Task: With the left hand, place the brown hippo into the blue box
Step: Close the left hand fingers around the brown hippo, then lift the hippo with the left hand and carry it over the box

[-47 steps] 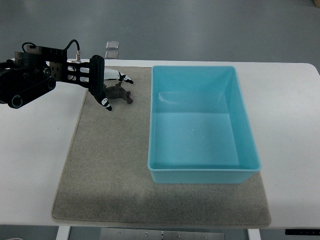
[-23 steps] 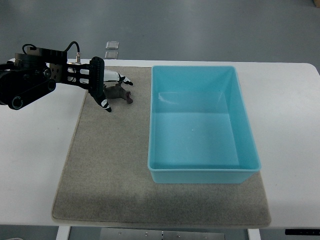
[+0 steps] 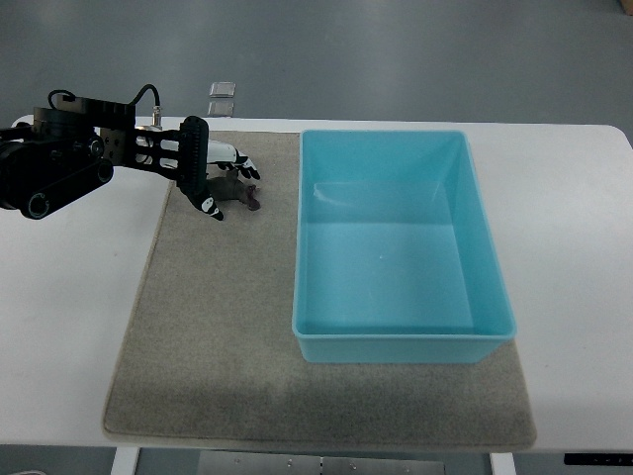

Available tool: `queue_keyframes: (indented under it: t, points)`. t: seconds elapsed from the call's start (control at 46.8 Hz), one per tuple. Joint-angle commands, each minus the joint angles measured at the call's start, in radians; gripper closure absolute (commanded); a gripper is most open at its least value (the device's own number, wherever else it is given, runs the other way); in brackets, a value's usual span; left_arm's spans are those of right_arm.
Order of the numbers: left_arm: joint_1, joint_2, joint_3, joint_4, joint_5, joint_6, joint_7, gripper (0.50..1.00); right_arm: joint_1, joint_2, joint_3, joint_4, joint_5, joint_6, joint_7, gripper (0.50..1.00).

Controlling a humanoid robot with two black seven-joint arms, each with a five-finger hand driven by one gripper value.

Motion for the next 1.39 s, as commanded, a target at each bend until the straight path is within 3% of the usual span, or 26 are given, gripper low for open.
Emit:
queue_keyframes:
  t: [0.0,0.086,0.235,0.962,1.24,1.368]
  points:
    - [0.0,-0.001,0.0,0.004,0.001,0.001,0.003,0.707,0.0,0.0,0.0,0.0,0.0,0.0,0.001,0.564]
    - [0.0,-0.006,0.0,0.005,0.001,0.001,0.008,0.767,0.0,0.0,0.0,0.0,0.0,0.0,0.001,0.564]
    - [0.0,-0.006,0.0,0.005,0.001,0.001,0.015,1.0,0.0,0.0,0.0,0.0,0.0,0.0,0.001,0.564]
    - [-0.037,-0.007,-0.015,-0.004,-0.015,0.006,0.017,1.0,0.0,0.0,0.0,0.0,0.0,0.0,-0.001,0.564]
    - [-0.071,-0.012,-0.024,-0.047,-0.018,0.11,0.017,1.0,0.0,0.0,0.0,0.0,0.0,0.0,0.001,0.564]
    - [-0.083,-0.015,-0.073,-0.051,-0.016,0.124,0.017,1.0,-0.001,0.0,0.0,0.0,0.0,0.0,-0.001,0.564]
